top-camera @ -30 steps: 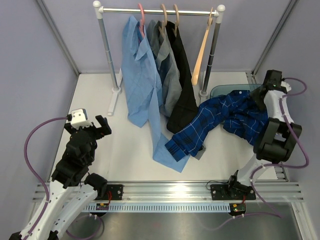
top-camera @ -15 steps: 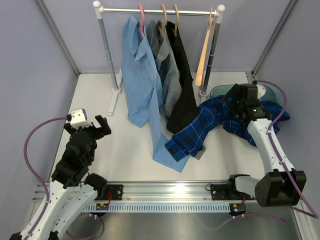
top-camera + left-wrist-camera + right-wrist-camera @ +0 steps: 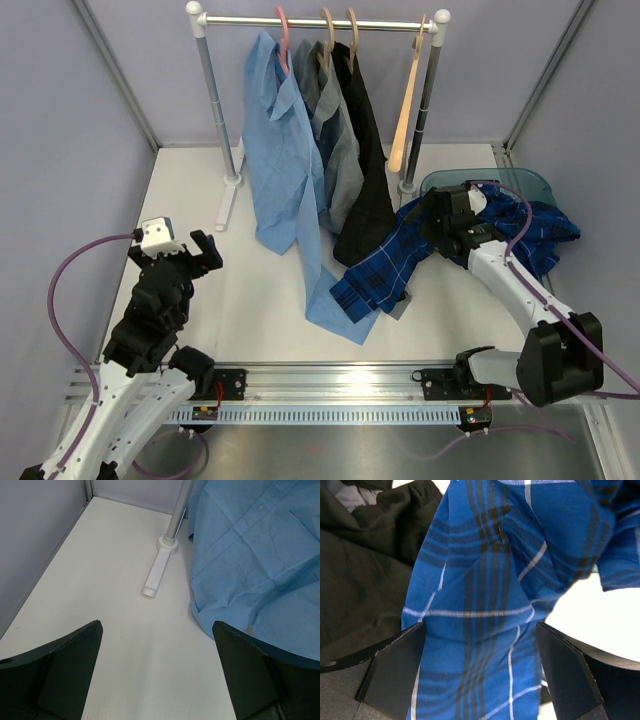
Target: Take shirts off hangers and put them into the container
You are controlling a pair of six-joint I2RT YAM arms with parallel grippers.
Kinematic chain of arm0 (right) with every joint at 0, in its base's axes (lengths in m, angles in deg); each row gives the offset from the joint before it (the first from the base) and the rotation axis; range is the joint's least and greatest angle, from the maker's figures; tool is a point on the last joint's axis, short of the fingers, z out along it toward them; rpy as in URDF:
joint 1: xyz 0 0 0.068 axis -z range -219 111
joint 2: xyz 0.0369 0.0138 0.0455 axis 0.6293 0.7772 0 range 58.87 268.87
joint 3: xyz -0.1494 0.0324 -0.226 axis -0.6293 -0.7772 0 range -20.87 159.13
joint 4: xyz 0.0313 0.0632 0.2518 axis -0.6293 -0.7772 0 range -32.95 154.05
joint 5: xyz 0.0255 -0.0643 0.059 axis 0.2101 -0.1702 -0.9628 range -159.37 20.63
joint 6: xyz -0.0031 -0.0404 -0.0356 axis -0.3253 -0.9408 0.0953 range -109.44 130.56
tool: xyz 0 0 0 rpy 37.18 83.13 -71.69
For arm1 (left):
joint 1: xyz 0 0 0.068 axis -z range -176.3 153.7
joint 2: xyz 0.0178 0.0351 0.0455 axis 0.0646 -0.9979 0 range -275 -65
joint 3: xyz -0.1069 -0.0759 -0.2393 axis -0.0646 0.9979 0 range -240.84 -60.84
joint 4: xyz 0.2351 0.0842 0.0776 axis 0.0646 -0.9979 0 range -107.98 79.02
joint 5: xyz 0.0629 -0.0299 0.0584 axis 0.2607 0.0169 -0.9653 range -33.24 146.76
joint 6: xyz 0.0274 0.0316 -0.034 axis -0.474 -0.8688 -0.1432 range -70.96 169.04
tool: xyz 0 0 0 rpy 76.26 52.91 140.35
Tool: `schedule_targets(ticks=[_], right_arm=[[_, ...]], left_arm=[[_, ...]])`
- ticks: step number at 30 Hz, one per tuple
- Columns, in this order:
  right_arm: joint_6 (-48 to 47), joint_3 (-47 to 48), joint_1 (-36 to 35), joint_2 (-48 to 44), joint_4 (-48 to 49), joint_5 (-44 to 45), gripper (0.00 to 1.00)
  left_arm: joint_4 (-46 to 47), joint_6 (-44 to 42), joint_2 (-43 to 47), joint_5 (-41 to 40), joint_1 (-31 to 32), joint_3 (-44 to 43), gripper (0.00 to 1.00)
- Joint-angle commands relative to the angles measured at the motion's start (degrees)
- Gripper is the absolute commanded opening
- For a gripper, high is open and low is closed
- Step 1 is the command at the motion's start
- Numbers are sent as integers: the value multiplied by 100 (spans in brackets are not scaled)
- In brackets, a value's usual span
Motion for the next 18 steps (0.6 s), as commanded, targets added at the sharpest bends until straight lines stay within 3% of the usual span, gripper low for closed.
schedule_targets(ticks=[1, 4, 7, 11, 12, 15, 18], right_arm=[[299, -21, -27, 241, 508, 42, 99], [352, -4, -35, 452, 631, -45, 99], [361, -39, -35, 584, 772, -63, 90], [370, -65, -35, 654, 799, 86, 57], [370, -48, -27, 654, 755, 138, 39], [256, 153, -35, 619, 431, 437, 9], [-34, 654, -18, 514, -114, 955, 0]], left_arm=[[262, 99, 26, 110, -22, 17, 99], [262, 99, 26, 119, -22, 9, 99], [262, 99, 26, 119, -22, 9, 99], [262, 99, 17, 137, -22, 9, 99], [262, 99, 17, 137, -22, 9, 99], [262, 99, 8, 137, -22, 17, 99], [262, 91, -1, 137, -22, 9, 99]])
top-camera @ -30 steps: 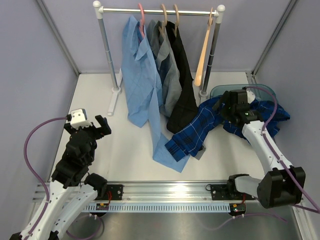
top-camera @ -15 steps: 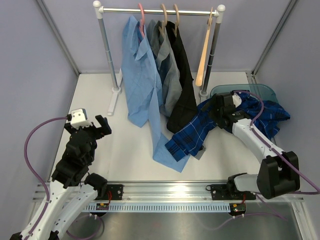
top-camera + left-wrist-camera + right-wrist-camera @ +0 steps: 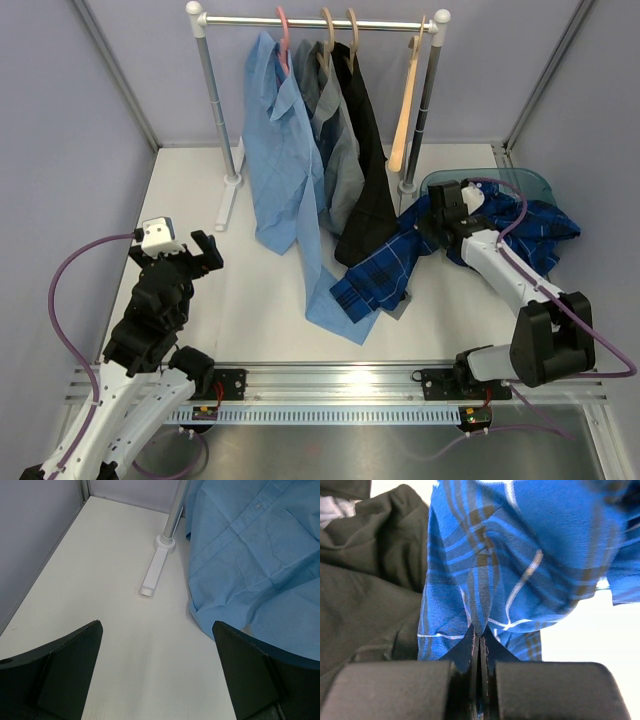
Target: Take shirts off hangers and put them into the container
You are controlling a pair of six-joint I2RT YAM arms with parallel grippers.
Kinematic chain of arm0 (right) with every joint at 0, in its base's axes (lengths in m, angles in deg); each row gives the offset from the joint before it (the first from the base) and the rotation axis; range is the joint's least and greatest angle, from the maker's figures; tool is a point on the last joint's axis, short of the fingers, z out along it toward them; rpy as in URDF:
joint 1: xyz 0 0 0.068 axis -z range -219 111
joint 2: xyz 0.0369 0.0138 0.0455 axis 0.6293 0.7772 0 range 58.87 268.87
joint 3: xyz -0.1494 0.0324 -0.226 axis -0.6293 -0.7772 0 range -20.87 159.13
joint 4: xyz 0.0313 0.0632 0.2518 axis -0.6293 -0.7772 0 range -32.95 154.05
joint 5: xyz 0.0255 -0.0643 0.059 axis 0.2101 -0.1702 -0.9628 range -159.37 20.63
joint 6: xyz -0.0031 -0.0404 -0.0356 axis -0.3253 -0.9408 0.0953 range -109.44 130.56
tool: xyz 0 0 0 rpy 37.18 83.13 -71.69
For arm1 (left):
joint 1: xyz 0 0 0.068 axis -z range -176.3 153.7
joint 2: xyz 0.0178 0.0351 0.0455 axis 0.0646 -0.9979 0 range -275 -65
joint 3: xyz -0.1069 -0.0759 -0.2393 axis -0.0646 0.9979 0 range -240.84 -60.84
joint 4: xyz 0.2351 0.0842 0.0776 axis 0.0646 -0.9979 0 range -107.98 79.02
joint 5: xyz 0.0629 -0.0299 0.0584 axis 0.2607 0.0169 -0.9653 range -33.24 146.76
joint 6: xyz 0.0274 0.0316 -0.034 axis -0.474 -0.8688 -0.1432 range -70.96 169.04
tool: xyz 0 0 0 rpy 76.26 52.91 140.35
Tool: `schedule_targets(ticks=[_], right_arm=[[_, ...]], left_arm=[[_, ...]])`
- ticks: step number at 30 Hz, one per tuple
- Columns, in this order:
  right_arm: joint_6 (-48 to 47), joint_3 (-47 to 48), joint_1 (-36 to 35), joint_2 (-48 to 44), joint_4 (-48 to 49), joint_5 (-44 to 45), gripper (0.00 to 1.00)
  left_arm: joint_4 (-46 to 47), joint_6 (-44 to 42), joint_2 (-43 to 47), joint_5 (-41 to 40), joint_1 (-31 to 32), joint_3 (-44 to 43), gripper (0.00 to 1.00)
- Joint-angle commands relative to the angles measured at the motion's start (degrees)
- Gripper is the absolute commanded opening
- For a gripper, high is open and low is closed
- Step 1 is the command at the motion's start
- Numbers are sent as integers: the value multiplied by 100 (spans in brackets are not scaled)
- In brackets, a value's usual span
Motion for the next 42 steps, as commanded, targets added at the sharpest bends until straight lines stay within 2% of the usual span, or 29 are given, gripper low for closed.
schedule_targets(ticks=[1, 4, 8, 11, 15, 18, 25, 30, 35, 38, 41, 42], right_arm=[[-401, 868, 69, -179, -473, 1064, 0], [-840, 1466, 420, -276, -852, 1401, 0], [-1220, 2162, 1753, -241, -817, 1190, 0], [-1483, 2803, 2291, 57, -844, 1427, 0], [-1476, 3375, 2723, 724, -826, 1700, 0], [-1186, 3752, 3031, 1154, -747, 1551, 0], [-1220, 4280, 3085, 2061, -527, 1472, 0], [-1045, 4150, 3111, 2911, -1106, 1305, 0], [-1070, 4395, 3164, 3950, -1862, 568, 1], [-1194, 4615, 3164, 4495, -2126, 374, 5], [-1404, 5044, 3173, 4707, -2407, 294, 18], [-1414, 5090, 3173, 4690, -2469, 338, 20]], left_arm=[[262, 88, -10, 65, -18, 9, 99], [262, 88, -1, 65, -18, 17, 99], [262, 88, -18, 82, -18, 9, 99], [262, 88, -10, 82, -18, 9, 99], [262, 88, -1, 82, -18, 9, 99], [262, 97, -27, 82, -18, 17, 99], [262, 97, -71, 117, -18, 9, 99], [253, 97, -45, 109, -27, 9, 99], [262, 106, -71, 161, -27, 9, 99], [262, 106, -62, 170, -27, 9, 99], [262, 115, -36, 153, -27, 9, 99], [262, 115, -27, 153, -27, 9, 99]])
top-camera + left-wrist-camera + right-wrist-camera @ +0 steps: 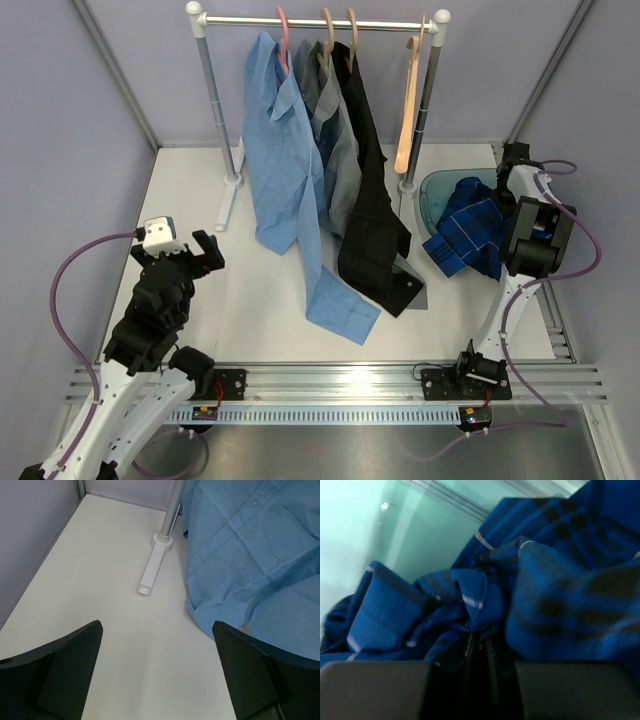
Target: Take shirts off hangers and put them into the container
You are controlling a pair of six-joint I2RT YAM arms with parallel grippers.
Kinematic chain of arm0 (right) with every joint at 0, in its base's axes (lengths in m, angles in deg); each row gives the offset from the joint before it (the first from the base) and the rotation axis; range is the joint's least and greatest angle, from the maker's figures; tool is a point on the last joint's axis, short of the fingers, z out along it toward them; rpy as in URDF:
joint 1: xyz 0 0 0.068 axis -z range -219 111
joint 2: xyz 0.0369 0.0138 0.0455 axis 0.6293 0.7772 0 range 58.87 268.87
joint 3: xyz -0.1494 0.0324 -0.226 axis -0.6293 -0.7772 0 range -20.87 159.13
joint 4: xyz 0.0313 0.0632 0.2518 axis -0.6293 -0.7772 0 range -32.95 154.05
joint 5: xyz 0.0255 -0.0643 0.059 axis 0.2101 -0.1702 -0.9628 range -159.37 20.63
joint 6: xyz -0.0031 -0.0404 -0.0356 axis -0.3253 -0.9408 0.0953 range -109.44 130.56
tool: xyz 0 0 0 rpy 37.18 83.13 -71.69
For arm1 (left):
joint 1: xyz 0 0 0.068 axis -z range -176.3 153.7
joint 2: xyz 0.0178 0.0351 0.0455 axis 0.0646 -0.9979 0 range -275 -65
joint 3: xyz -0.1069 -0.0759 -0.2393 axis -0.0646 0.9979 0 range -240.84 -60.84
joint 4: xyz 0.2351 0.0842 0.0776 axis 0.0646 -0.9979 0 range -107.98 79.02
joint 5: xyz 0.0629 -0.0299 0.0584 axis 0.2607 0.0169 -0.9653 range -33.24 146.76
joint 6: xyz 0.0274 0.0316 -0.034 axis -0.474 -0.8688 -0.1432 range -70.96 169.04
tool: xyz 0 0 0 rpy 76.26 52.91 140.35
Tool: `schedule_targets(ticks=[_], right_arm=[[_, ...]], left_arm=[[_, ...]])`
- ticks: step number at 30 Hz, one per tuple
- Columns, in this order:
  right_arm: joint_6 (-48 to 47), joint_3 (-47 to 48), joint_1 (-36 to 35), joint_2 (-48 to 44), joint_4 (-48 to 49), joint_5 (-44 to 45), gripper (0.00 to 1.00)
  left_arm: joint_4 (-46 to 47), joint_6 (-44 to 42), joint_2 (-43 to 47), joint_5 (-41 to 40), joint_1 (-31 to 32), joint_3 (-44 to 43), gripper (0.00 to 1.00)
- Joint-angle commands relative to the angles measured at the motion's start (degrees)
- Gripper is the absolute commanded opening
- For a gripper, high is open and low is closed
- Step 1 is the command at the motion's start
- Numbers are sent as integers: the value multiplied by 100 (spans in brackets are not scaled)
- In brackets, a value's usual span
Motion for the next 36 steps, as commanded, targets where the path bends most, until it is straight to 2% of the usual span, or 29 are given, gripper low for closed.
schedule_targets(ticks=[1, 4, 5, 6, 7, 10, 14, 24, 30, 36], right_arm=[[-224, 528, 30, -143, -564, -101, 22], [-260, 336, 30, -748, -293, 39, 36], [-286, 213, 30, -1219, -161, 57, 40], [-338, -23, 30, -1476, 75, 66, 49], [-374, -129, 30, -1705, 165, 66, 54], [-427, -542, 3, -2549, 323, 136, 61], [-453, -1622, -67, -3848, 885, 58, 78], [-269, -4556, -67, -5697, 1378, -969, 81], [-304, -5078, -76, -5812, 1580, -1296, 83], [-348, -5131, -85, -5443, 2010, -1734, 84]], left_arm=[[257, 104, 16, 67, -25, 9, 99], [258, 95, 8, 94, -25, 9, 99], [257, 104, -1, 94, -25, 9, 99], [266, 104, -1, 111, -25, 9, 99], [258, 104, -10, 120, -16, 0, 99], [266, 104, 8, 129, -25, -9, 99], [266, 113, 52, 103, -42, 0, 99], [266, 156, 104, 155, -51, 0, 99], [257, 148, 52, 226, -60, -9, 99], [257, 148, 78, 164, -60, 9, 99]])
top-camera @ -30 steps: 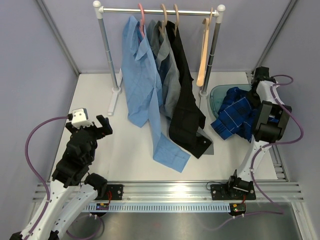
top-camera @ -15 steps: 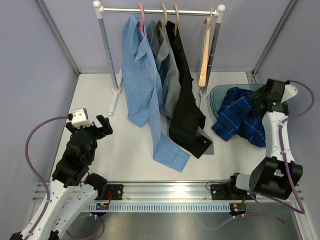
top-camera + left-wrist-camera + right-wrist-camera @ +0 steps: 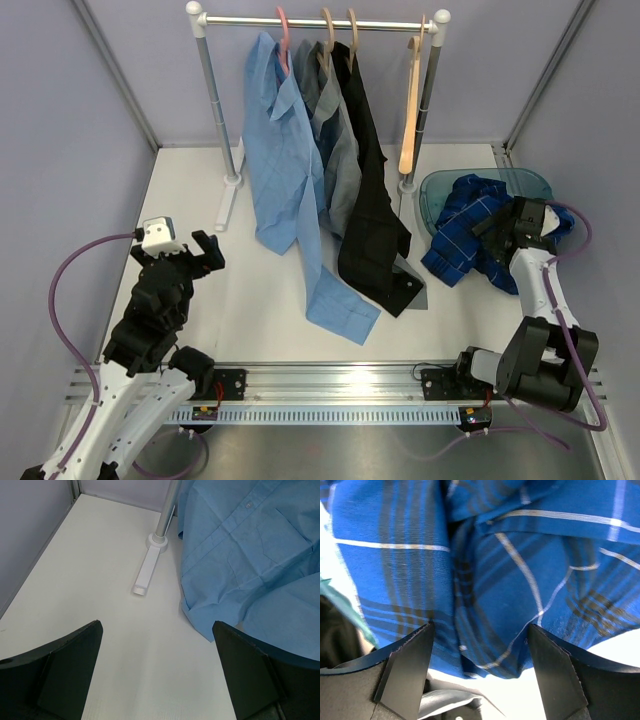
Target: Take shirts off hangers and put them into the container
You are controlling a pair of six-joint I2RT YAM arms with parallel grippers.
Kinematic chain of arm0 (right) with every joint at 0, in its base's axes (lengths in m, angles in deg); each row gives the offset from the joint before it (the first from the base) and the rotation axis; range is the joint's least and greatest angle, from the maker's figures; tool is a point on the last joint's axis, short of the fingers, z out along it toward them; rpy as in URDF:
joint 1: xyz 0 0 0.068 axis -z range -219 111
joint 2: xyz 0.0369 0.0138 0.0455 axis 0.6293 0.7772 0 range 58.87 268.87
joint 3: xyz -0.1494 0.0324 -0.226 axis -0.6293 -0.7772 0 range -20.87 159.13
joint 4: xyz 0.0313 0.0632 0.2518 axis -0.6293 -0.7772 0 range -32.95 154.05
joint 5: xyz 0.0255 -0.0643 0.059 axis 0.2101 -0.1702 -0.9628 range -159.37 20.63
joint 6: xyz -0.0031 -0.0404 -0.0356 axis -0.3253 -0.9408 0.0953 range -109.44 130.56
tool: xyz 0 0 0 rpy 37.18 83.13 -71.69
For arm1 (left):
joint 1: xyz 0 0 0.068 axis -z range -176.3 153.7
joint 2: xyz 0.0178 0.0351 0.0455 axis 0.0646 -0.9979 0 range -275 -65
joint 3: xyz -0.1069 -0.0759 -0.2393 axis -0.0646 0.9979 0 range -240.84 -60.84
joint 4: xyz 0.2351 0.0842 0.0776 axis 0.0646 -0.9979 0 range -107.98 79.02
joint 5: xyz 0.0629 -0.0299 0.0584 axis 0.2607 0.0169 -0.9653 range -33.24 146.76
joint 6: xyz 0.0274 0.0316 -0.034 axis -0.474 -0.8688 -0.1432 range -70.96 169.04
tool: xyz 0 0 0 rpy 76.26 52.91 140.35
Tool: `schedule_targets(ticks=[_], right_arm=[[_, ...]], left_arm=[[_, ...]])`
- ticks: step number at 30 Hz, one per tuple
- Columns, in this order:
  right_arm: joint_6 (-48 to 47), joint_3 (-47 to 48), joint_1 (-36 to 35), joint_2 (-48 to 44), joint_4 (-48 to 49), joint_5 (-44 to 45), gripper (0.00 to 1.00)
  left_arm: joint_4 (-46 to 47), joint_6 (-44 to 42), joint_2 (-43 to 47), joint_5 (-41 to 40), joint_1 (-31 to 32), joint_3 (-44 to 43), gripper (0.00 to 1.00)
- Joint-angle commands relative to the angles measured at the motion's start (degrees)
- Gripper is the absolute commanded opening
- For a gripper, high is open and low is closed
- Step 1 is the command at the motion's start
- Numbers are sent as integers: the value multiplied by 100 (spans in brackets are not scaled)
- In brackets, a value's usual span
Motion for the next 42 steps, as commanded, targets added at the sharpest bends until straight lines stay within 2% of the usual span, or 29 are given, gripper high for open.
schedule_targets(ticks=[1, 4, 7, 8, 9, 11, 12, 16, 26, 32, 42], right_arm=[[-72, -24, -39, 137, 551, -520, 84], [-143, -6, -39, 356, 727, -837, 83], [-125, 108, -39, 453, 754, -873, 70], [-117, 169, -39, 471, 754, -847, 64], [-108, 205, -39, 471, 754, -829, 51], [-99, 397, -39, 515, 701, -785, 35], [-99, 477, -39, 533, 588, -706, 21], [-81, 1118, -39, 612, 262, -600, 0], [226, 3428, -39, 1516, -240, 207, 0], [314, 4062, -39, 2500, 51, 279, 0], [253, 4248, -215, 4381, -907, 165, 0]], left_arm=[[242, 67, 36, 29, -29, 9, 99], [242, 58, 28, 29, -29, 9, 99], [242, 58, 10, 20, -29, 9, 99], [242, 50, 10, 20, -29, 9, 99], [242, 49, 10, 11, -29, 9, 99], [242, 49, 10, 11, -29, 9, 99], [242, 49, 1, 11, -20, 9, 99], [251, 49, -7, 20, -29, 9, 99], [242, 32, -78, 11, -29, 9, 99], [242, 23, -104, 20, -29, 0, 99], [242, 32, -87, 37, -38, 0, 99]])
